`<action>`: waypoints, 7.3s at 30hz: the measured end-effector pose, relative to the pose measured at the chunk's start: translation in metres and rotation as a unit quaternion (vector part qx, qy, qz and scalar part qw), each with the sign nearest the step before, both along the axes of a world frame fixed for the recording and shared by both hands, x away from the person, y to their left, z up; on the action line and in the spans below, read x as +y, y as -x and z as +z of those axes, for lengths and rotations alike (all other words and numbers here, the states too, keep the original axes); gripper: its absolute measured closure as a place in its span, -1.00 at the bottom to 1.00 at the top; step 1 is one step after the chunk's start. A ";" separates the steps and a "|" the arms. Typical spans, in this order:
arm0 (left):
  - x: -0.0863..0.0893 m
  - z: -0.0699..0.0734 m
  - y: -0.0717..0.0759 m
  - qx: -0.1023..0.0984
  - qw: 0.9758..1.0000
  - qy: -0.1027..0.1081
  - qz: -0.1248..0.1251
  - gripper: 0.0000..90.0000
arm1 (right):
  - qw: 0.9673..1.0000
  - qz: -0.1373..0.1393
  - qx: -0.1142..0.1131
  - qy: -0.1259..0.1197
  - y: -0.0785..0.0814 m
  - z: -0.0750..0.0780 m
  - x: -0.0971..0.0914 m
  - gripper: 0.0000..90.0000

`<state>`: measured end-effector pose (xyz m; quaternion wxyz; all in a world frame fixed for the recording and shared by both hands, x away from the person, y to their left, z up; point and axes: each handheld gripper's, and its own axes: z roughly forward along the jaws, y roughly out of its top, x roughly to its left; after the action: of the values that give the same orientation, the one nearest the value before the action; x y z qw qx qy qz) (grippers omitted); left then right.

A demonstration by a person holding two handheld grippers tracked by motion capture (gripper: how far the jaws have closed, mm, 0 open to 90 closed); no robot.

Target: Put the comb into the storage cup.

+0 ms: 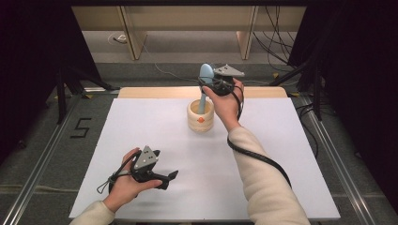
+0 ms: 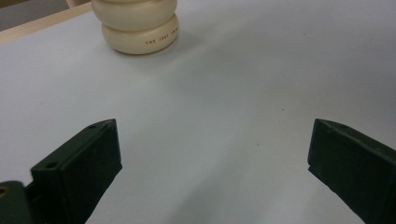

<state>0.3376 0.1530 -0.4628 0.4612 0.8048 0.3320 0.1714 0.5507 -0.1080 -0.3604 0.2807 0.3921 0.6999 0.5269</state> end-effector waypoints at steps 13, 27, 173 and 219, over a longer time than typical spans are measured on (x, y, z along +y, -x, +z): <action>-0.001 0.000 0.000 0.001 1.000 0.002 -0.001 -0.95 | 1.000 0.001 0.008 0.006 -0.003 -0.008 0.004 0.12; -0.001 -0.001 0.000 0.003 1.000 0.001 -0.002 -0.95 | 1.000 0.001 0.019 0.010 -0.005 -0.017 0.007 0.12; -0.003 -0.003 -0.001 0.007 1.000 -0.001 -0.004 -0.93 | 0.996 -0.015 0.070 -0.052 0.003 -0.051 -0.048 -0.81; -0.004 -0.005 -0.002 0.008 1.000 -0.008 -0.001 -0.92 | 0.998 0.004 0.057 -0.011 0.051 -0.057 -0.086 -0.85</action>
<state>0.3395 0.1490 -0.4677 0.4527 0.8100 0.3333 0.1669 0.4992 -0.1937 -0.4177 0.2341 0.4219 0.7103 0.5126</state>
